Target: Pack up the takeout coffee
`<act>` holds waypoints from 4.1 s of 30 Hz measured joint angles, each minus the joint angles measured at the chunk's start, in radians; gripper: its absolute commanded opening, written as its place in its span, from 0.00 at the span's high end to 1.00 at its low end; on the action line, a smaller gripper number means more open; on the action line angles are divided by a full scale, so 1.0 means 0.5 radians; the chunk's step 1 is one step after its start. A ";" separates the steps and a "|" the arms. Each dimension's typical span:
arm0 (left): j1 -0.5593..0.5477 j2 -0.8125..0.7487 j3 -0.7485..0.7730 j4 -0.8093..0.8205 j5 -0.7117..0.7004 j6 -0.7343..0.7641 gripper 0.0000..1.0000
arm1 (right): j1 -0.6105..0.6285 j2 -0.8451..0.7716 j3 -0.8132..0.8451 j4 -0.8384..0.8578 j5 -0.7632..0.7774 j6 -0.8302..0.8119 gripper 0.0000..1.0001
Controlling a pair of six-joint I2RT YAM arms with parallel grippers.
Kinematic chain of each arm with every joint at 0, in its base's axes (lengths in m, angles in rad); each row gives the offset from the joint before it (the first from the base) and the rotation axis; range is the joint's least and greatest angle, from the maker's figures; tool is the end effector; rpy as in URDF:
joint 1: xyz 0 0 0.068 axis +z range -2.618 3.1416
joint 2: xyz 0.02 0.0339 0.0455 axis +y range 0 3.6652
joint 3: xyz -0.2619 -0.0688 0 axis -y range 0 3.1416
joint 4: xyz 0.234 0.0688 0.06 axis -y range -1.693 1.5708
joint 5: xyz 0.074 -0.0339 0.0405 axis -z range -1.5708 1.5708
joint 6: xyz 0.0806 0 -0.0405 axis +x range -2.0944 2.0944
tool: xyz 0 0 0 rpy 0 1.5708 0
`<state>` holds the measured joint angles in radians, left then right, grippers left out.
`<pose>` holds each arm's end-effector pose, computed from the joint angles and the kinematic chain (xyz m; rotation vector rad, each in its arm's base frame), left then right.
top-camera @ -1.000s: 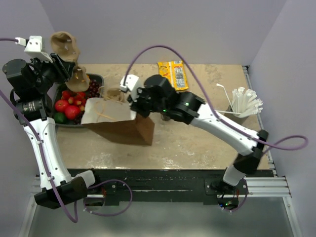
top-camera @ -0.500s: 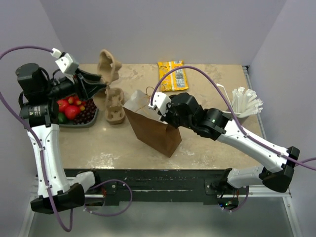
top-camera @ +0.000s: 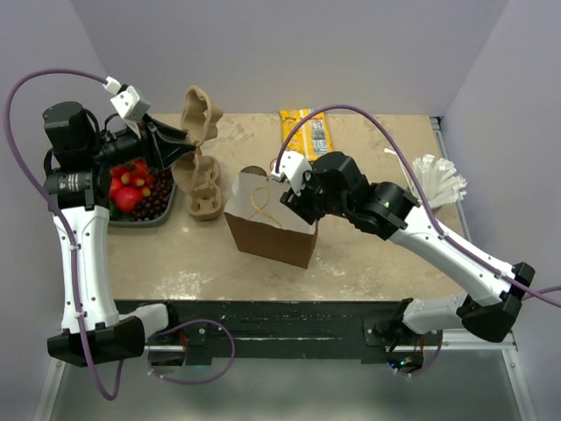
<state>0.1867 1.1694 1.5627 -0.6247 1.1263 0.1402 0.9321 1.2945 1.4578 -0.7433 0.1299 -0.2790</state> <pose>0.2263 -0.0313 0.4748 0.7365 1.5633 -0.7637 0.1863 0.2334 0.3784 -1.1637 1.8138 0.2406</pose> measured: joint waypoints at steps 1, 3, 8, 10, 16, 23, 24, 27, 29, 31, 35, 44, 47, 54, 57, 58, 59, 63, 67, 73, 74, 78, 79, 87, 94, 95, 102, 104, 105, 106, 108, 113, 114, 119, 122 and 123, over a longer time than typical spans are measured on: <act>-0.003 0.005 0.000 0.004 -0.001 -0.002 1.00 | -0.014 0.022 0.024 -0.003 -0.029 0.011 0.45; -0.017 0.009 0.000 0.007 -0.002 -0.005 1.00 | -0.025 0.062 0.065 -0.009 -0.076 0.022 0.45; -0.072 0.008 -0.008 0.028 -0.007 -0.021 1.00 | -0.043 0.161 0.122 -0.011 -0.172 0.036 0.46; -0.090 0.009 -0.014 0.040 -0.015 -0.042 1.00 | -0.076 0.192 0.135 -0.018 -0.199 0.038 0.47; -0.117 0.008 -0.014 0.081 -0.028 -0.075 1.00 | -0.291 0.304 0.394 -0.123 -0.388 0.009 0.45; -0.140 0.008 -0.031 0.135 -0.050 -0.127 1.00 | -0.388 0.290 0.607 -0.154 -0.507 -0.107 0.35; -0.150 0.008 -0.037 0.141 -0.053 -0.139 1.00 | -0.395 0.298 0.607 -0.167 -0.510 -0.119 0.35; -0.195 0.013 -0.037 0.156 -0.064 -0.156 1.00 | -0.435 0.364 0.606 -0.207 -0.520 -0.153 0.35; -0.239 0.014 -0.037 0.170 -0.072 -0.161 1.00 | -0.470 0.425 0.601 -0.220 -0.524 -0.180 0.35; -0.289 0.018 -0.037 0.170 -0.087 -0.162 1.00 | -0.499 0.478 0.594 -0.231 -0.530 -0.201 0.35; -0.349 0.031 -0.037 0.168 -0.118 -0.160 1.00 | -0.542 0.543 0.580 -0.240 -0.569 -0.224 0.36; -0.401 0.053 -0.023 0.120 -0.181 -0.144 1.00 | -0.599 0.555 0.561 -0.222 -0.744 -0.262 0.59; -0.404 0.081 0.026 0.060 -0.194 -0.101 1.00 | -0.626 0.594 0.563 -0.232 -0.848 -0.279 0.70; -0.430 0.143 0.155 -0.062 -0.269 0.009 1.00 | -0.683 0.749 0.617 -0.350 -1.014 -0.296 1.00; -0.436 0.128 0.159 -0.015 -0.340 0.014 1.00 | -0.697 0.758 0.716 -0.434 -1.047 -0.285 1.00; -0.436 0.102 0.123 0.044 -0.362 0.001 1.00 | -0.698 0.752 0.751 -0.452 -1.050 -0.277 1.00; -0.438 0.072 0.075 0.108 -0.376 -0.014 1.00 | -0.697 0.729 0.767 -0.449 -1.046 -0.259 1.00; -0.467 -0.144 -0.224 0.360 -0.382 -0.060 1.00 | -0.671 0.568 0.754 -0.444 -1.012 -0.236 1.00; -0.497 -0.354 -0.436 0.568 -0.311 -0.051 1.00 | -0.596 0.350 0.652 -0.443 -1.004 -0.233 1.00; -0.505 -0.615 -0.604 0.752 -0.186 -0.047 1.00 | -0.407 0.263 0.505 -0.459 -0.979 -0.196 1.00; -0.506 -0.645 -0.620 0.780 -0.166 -0.048 1.00 | -0.390 0.269 0.485 -0.469 -0.970 -0.198 1.00; -0.507 -0.740 -0.705 0.970 -0.111 -0.111 1.00 | -0.384 0.317 0.456 -0.484 -0.929 -0.192 1.00; -0.507 -0.752 -0.725 1.045 -0.108 -0.158 1.00 | -0.384 0.326 0.456 -0.481 -0.921 -0.188 1.00; -0.560 -0.799 -1.089 1.833 -0.181 -0.709 1.00 | -0.387 0.395 0.457 -0.473 -0.922 -0.099 1.00; -0.973 -0.720 -1.152 2.046 -0.317 -0.753 1.00 | -0.387 0.396 0.458 -0.475 -0.922 -0.034 1.00; -1.066 -0.706 -1.151 2.031 -0.341 -0.703 1.00 | -0.387 0.396 0.462 -0.476 -0.922 -0.031 1.00; -1.441 -0.596 -1.130 1.782 -0.429 -0.327 1.00 | -0.387 0.395 0.468 -0.484 -0.930 -0.018 1.00; -1.476 -0.595 -1.130 1.697 -0.443 -0.218 1.00 | -0.388 0.394 0.467 -0.484 -0.940 -0.014 1.00; -1.490 -0.598 -1.131 1.671 -0.447 -0.175 1.00 | -0.390 0.394 0.466 -0.484 -0.954 -0.011 1.00; -1.505 -0.603 -1.132 1.643 -0.454 -0.126 1.00 | -0.393 0.393 0.464 -0.484 -0.967 -0.008 1.00; -1.539 -0.617 -1.144 1.608 -0.468 -0.018 1.00 | -0.400 0.390 0.453 -0.483 -0.991 -0.002 1.00; -1.652 -0.599 -1.147 1.491 -0.491 0.299 1.00 | -0.403 0.388 0.438 -0.487 -1.045 0.004 1.00; -1.679 -0.585 -1.147 1.452 -0.491 0.372 1.00 | -0.403 0.387 0.438 -0.487 -1.051 0.004 1.00; -1.774 -0.475 -1.117 1.155 -0.507 0.725 1.00 | -0.405 0.372 0.438 -0.488 -1.069 0.002 1.00; -1.781 -0.447 -1.112 0.977 -0.553 0.867 1.00 | -0.412 0.359 0.437 -0.488 -1.070 -0.004 1.00; -1.781 -0.449 -1.110 0.922 -0.574 0.907 1.00 | -0.413 0.352 0.433 -0.488 -1.070 -0.006 1.00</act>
<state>-0.7036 0.9451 1.0077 -0.1635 0.8394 0.5938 0.7258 1.4708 1.6745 -0.9874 -0.4049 -0.2821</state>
